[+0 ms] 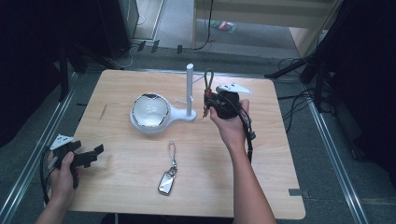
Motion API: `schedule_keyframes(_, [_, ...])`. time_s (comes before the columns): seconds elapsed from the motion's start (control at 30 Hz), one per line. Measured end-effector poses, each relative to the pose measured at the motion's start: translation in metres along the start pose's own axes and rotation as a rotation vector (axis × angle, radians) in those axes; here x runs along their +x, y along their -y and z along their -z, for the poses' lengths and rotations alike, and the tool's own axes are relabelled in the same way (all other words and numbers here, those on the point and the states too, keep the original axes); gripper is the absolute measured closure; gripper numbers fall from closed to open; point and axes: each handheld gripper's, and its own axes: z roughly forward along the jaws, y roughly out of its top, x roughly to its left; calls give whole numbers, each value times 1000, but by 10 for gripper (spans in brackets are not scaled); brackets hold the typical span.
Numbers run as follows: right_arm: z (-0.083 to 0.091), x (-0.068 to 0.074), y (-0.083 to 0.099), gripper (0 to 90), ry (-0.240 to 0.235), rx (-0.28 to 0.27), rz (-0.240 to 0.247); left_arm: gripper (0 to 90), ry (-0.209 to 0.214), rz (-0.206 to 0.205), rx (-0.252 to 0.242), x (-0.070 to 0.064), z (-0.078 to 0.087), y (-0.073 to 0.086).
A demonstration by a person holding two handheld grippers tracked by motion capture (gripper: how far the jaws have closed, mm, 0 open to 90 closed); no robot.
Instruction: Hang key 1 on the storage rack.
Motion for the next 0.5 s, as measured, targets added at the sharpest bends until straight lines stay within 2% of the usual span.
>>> schedule_keyframes(0.5, [-12, 0, -2, 708, -31, 16, -12, 7, -2, 1, -1, 0, 0, 0])
